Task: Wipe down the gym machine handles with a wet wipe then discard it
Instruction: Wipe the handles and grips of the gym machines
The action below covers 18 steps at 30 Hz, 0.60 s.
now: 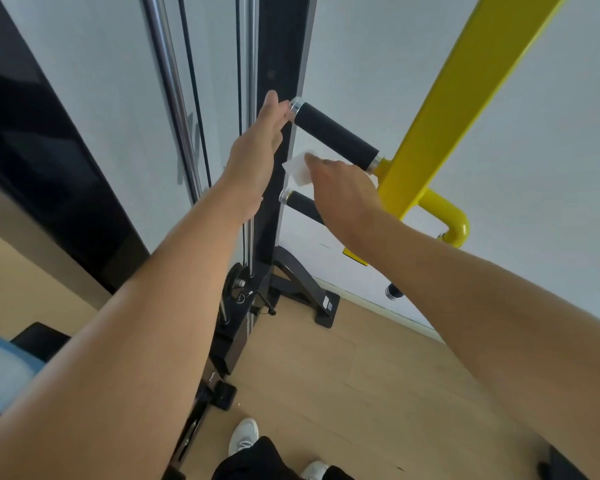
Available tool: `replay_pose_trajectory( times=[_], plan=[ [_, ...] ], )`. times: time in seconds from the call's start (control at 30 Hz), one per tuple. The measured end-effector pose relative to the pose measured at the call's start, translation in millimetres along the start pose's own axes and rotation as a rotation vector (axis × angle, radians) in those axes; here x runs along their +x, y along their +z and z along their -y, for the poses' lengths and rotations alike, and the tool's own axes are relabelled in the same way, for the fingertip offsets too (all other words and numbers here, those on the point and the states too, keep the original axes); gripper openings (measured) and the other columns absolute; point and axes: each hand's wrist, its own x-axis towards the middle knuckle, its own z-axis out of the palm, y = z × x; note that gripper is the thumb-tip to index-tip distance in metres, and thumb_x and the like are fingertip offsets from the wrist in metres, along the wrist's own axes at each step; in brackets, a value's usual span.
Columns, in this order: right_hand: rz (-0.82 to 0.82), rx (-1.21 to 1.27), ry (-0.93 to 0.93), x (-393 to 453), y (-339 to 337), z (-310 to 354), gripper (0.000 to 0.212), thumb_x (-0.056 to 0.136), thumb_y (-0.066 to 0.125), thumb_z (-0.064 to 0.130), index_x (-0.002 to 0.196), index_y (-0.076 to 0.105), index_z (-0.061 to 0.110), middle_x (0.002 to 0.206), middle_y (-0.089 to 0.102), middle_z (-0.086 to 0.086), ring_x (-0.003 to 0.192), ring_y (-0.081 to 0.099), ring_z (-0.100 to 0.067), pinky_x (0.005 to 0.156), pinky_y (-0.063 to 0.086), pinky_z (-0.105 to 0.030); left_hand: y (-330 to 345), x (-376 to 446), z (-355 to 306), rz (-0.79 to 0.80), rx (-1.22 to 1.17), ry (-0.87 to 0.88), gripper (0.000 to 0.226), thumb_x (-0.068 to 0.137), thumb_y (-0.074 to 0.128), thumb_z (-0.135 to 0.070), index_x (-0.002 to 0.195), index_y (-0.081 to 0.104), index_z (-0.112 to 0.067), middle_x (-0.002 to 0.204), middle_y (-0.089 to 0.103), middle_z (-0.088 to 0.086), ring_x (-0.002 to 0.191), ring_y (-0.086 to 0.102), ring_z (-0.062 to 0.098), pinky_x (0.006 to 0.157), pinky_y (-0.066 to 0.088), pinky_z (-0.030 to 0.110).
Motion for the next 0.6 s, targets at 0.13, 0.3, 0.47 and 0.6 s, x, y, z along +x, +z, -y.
replay_pose_trajectory(
  times=[0.13, 0.3, 0.47, 0.6],
  plan=[
    [0.142, -0.021, -0.123, 2.0, 33.9, 3.3, 0.029, 0.103, 0.055, 0.013, 0.132, 0.058, 0.007, 0.11, 0.067, -0.01, 0.101, 0.07, -0.025, 0.089, 0.058, -0.033, 2.3, 1.1, 3.1, -0.001, 0.006, 0.016, 0.059, 0.106, 0.021, -0.055, 0.155, 0.035, -0.028, 0.16, 0.037, -0.011, 0.151, 0.028, 0.016, 0.127, 0.011, 0.045],
    [0.15, 0.038, -0.222, 10.5, 51.4, 2.5, 0.038, 0.101, 0.057, 0.013, 0.138, 0.054, 0.014, 0.126, 0.064, -0.011, 0.103, 0.07, -0.029, 0.091, 0.059, -0.039, 2.0, 8.5, 16.2, -0.067, 0.009, 0.035, 0.054, 0.107, 0.019, -0.05, 0.151, 0.041, -0.027, 0.156, 0.043, -0.009, 0.149, 0.032, 0.015, 0.122, 0.013, 0.04],
    [0.102, 0.262, 0.08, 14.2, 57.7, -2.1, 0.035, 0.095, 0.069, 0.015, 0.129, 0.062, 0.013, 0.117, 0.068, -0.004, 0.101, 0.067, -0.022, 0.093, 0.053, -0.03, 0.8, 13.6, 51.8, -0.225, 0.085, -0.218, 0.035, 0.107, 0.034, -0.033, 0.13, 0.057, -0.022, 0.133, 0.059, 0.0, 0.125, 0.052, 0.02, 0.109, 0.037, 0.039],
    [0.183, 0.178, 0.076, 18.6, 62.8, 6.6, 0.032, 0.096, 0.068, 0.021, 0.126, 0.062, 0.011, 0.112, 0.069, -0.007, 0.096, 0.068, -0.024, 0.092, 0.055, -0.032, 6.4, 1.4, 69.3, -0.134, 0.163, -0.379, 0.044, 0.108, 0.035, -0.028, 0.142, 0.049, -0.004, 0.147, 0.051, 0.016, 0.136, 0.048, 0.034, 0.109, 0.04, 0.044]
  ],
)
